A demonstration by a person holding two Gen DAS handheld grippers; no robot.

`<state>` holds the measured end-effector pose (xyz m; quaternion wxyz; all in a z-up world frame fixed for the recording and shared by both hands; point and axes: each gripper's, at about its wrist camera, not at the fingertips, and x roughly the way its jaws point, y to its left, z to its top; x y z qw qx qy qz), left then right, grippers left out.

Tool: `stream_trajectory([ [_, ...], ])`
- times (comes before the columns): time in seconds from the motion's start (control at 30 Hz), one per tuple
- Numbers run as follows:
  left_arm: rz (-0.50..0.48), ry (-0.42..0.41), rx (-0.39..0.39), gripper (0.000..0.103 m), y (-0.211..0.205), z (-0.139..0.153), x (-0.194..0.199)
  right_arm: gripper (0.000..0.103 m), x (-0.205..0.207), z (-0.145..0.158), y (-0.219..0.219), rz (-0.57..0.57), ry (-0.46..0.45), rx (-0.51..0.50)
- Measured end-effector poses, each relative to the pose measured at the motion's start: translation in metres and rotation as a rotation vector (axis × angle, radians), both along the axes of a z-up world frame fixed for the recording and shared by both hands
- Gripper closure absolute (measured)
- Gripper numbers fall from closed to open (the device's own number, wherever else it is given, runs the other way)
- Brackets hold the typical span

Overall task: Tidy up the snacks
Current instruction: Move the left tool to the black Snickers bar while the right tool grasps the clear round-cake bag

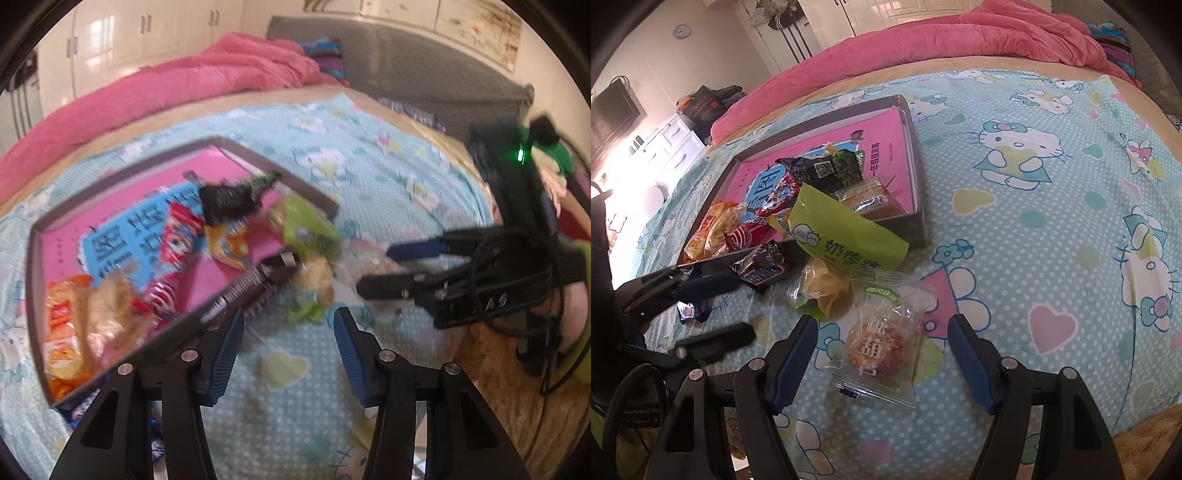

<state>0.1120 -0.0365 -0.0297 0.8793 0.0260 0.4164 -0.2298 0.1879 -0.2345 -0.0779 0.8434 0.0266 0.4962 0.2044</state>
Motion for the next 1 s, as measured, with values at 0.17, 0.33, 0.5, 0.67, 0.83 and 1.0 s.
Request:
stream_trajectory([
  [0.17,0.042,-0.023,-0.004,0.05,0.004,0.006,0.004,0.03,0.0,0.0,-0.001,-0.004,-0.002,0.004],
  [0.33,0.074,0.015,0.045,0.051,-0.002,-0.005,0.01,0.03,-0.001,0.001,-0.002,0.006,-0.001,0.017],
  [0.5,0.12,0.029,0.068,0.051,-0.003,-0.013,0.016,0.036,0.002,-0.004,0.002,0.028,-0.002,0.011],
  [0.67,0.114,0.027,0.093,0.051,-0.009,-0.017,0.018,0.06,0.002,-0.009,0.009,0.084,0.0,-0.039],
  [0.83,0.092,0.011,0.14,0.051,-0.022,-0.02,0.019,0.061,-0.001,-0.01,0.006,0.112,0.026,0.012],
  [1.0,0.088,-0.015,0.21,0.05,-0.036,-0.025,0.019,0.062,-0.003,-0.009,-0.001,0.105,0.035,0.038],
])
